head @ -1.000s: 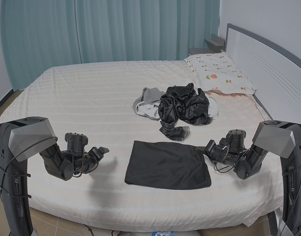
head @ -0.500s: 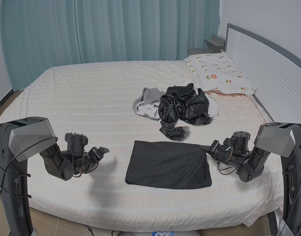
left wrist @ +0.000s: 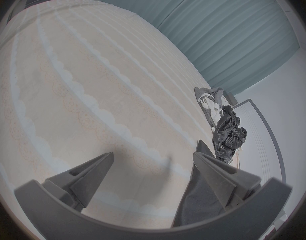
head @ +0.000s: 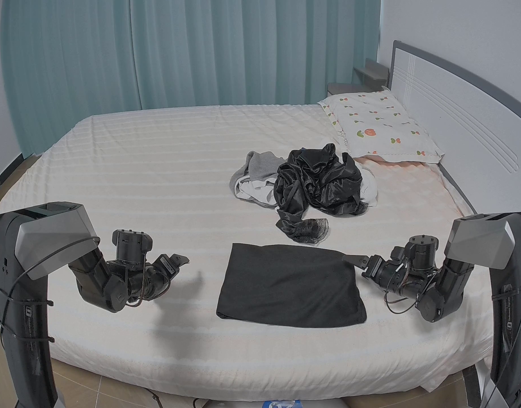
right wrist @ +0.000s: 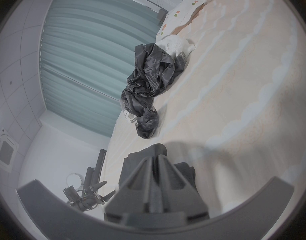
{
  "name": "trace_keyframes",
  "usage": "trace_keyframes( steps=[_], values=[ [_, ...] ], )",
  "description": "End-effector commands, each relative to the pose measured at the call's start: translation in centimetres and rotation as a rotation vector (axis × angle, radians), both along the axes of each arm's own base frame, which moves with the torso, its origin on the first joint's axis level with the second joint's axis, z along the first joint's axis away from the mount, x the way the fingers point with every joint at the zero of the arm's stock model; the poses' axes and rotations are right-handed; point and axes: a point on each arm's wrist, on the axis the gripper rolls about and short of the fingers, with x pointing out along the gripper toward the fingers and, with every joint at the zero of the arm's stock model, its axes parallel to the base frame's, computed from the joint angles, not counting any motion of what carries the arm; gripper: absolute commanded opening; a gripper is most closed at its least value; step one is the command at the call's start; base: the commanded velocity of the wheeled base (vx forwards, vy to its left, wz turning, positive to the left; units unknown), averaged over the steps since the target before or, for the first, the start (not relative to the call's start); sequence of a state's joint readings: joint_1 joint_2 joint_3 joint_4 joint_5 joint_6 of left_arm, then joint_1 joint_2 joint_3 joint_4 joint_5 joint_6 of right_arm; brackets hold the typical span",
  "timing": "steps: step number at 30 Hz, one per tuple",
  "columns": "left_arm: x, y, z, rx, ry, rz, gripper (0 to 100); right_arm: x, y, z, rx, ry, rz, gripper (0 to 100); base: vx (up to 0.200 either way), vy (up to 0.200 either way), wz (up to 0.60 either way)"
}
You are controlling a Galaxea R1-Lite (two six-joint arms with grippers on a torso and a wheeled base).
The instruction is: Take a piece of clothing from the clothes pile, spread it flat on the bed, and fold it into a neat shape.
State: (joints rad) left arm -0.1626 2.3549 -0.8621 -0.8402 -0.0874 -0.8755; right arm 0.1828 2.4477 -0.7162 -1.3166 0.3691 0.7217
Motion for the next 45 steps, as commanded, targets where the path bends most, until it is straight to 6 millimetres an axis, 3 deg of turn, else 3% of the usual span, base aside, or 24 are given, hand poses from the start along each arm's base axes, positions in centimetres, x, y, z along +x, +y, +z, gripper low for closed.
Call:
trace_keyframes(
  steps=[1, 4, 14, 15, 19, 31, 45],
  values=[
    [0.0, 0.0, 0.0, 0.0, 0.001, 0.0, 100, -3.3, -0.8, 1.7, -0.035, -0.007, 0.065, 100, 0.0, 0.0, 0.0],
    [0.0, 0.0, -0.1, 0.0, 0.003, 0.0, 100, -5.3, -0.7, 1.2, -0.042, 0.004, 0.107, 100, 0.0, 0.0, 0.0],
    [0.1, 0.0, 0.0, 0.0, -0.001, 0.0, 100, -7.1, -0.4, -0.6, -0.076, 0.056, 0.169, 100, 0.0, 0.0, 0.0],
    [0.1, 0.0, 0.0, 0.0, 0.001, 0.0, 100, -7.2, -0.2, -1.4, -0.088, 0.06, 0.181, 0, 0.0, 0.0, 0.0],
    [0.1, 0.0, 0.1, 0.0, -0.001, 0.0, 100, -7.4, -0.3, -2.1, -0.1, 0.051, 0.186, 0, 0.0, 0.0, 0.0],
    [0.1, 0.0, 0.0, -0.002, -0.002, 0.001, 100, -8.9, -1.1, -1.1, -0.102, 0.072, 0.169, 0, 0.0, 0.0, 0.0],
    [0.1, 0.0, 0.0, -0.002, -0.002, 0.001, 100, -8.5, -2.3, -1.6, -0.106, 0.079, 0.127, 0, 0.0, 0.0, 0.0]
  ],
)
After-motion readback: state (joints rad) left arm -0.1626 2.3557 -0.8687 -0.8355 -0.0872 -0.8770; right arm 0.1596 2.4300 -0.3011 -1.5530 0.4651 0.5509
